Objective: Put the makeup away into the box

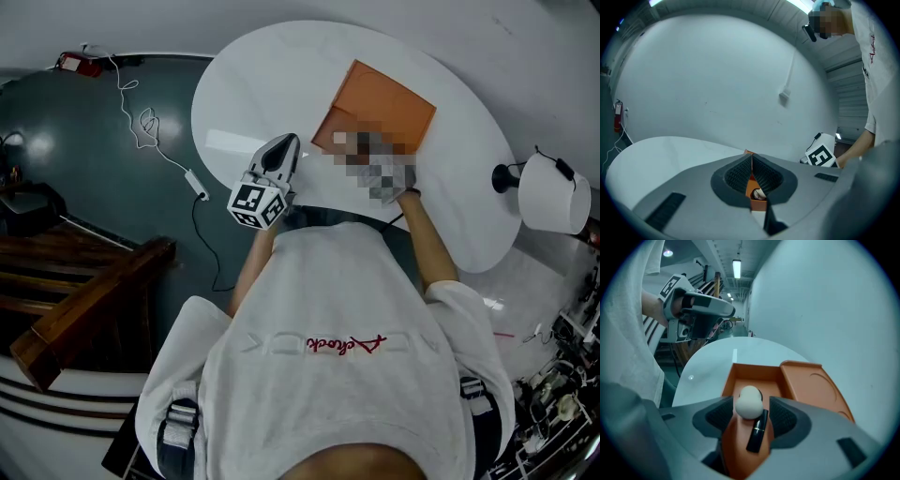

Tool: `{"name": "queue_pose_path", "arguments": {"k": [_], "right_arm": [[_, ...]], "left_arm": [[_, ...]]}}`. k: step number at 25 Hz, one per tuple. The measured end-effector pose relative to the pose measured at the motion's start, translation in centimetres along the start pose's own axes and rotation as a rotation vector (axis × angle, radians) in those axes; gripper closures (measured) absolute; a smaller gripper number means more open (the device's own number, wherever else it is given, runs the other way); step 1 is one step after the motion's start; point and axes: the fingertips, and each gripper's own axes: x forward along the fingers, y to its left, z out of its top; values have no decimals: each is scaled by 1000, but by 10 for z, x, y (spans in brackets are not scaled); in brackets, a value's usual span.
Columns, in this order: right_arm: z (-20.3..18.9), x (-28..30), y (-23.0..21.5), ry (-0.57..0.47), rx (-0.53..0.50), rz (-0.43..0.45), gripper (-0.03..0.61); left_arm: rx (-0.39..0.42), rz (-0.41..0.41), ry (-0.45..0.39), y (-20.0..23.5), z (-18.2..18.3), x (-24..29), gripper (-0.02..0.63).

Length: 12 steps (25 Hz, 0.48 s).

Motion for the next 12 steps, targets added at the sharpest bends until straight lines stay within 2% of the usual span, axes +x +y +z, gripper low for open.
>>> {"name": "queue_pose_path", "arguments": {"k": [4, 10, 12], "right_arm": [[2, -3, 0, -14, 18, 5, 342], [4, -10, 0, -29, 29, -39, 344], [5, -13, -3, -35, 45, -61, 365]], "left_arm": [[-1, -7, 0, -2, -2, 2, 601], [19, -45, -9, -8, 6, 9, 601], [25, -62, -9, -11, 8, 12, 601]]}}
